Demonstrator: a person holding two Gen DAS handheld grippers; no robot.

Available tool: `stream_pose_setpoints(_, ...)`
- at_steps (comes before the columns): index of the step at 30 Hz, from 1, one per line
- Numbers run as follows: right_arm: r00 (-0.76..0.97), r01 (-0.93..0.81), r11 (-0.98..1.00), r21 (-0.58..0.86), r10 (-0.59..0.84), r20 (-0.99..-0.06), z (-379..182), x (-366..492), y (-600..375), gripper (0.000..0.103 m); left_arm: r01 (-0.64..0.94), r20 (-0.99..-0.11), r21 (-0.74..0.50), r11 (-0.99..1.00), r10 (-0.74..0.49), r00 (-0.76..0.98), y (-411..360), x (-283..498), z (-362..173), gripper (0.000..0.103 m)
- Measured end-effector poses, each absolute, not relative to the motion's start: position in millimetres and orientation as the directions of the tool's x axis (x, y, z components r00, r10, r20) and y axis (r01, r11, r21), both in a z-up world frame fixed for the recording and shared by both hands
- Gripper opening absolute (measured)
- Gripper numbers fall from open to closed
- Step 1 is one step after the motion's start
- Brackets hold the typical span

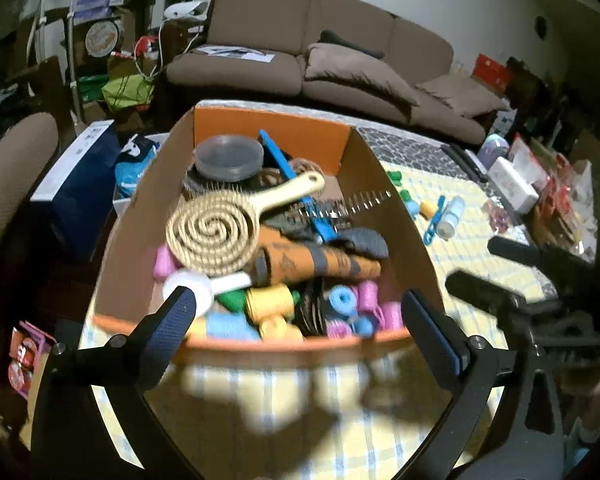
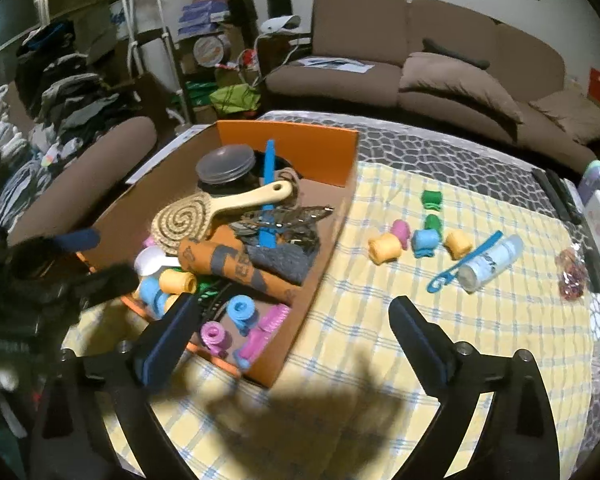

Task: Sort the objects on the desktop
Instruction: 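Withdraw both tools from the box, then push the orange box along the table with the left tool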

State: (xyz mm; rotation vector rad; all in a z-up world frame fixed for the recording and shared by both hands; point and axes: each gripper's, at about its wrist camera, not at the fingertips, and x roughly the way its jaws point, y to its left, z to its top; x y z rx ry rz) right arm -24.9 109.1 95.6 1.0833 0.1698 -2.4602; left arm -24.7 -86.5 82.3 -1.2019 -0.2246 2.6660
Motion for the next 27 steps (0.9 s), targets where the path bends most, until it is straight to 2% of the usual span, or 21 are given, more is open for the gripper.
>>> stream_pose_setpoints(2, -0.597, 0.426, -0.903, 0.056, -0.327, -0.732, 93.6, -22.8, 115.1, 0.097, -0.121, -0.719, -0.221, -0.968, 0.245, -0.650, -82.5, -16.7, 79.9, 0.103)
stream_pose_setpoints(4, -0.609, 0.397, -0.916, 0.059, -0.310, -0.730, 91.6, -18.1, 123.3, 0.102, -0.113, -0.714, -0.204, -0.972, 0.227, -0.663, -78.2, -10.8, 78.4, 0.103)
stream_pose_setpoints(12, -0.616, 0.285, -0.953, 0.105, -0.266, -0.742, 69.3, -2.7, 154.1, 0.103, -0.072, -0.700, -0.179, -0.981, 0.178, -0.692, -67.1, 7.5, 62.5, 0.103)
stream_pose_setpoints(17, -0.620, 0.207, -0.974, 0.095, -0.206, -0.757, 49.0, 0.9, 172.7, 0.103, -0.077, -0.707, -0.124, -0.989, 0.142, -0.692, -54.8, 7.4, 43.8, 0.103)
stream_pose_setpoints(27, -0.601, 0.130, -0.989, 0.065, -0.130, -0.789, 4.8, 3.8, 189.1, 0.103, -0.055, -0.743, -0.126, -0.991, 0.131, -0.657, -37.3, 6.9, 3.9, 0.103)
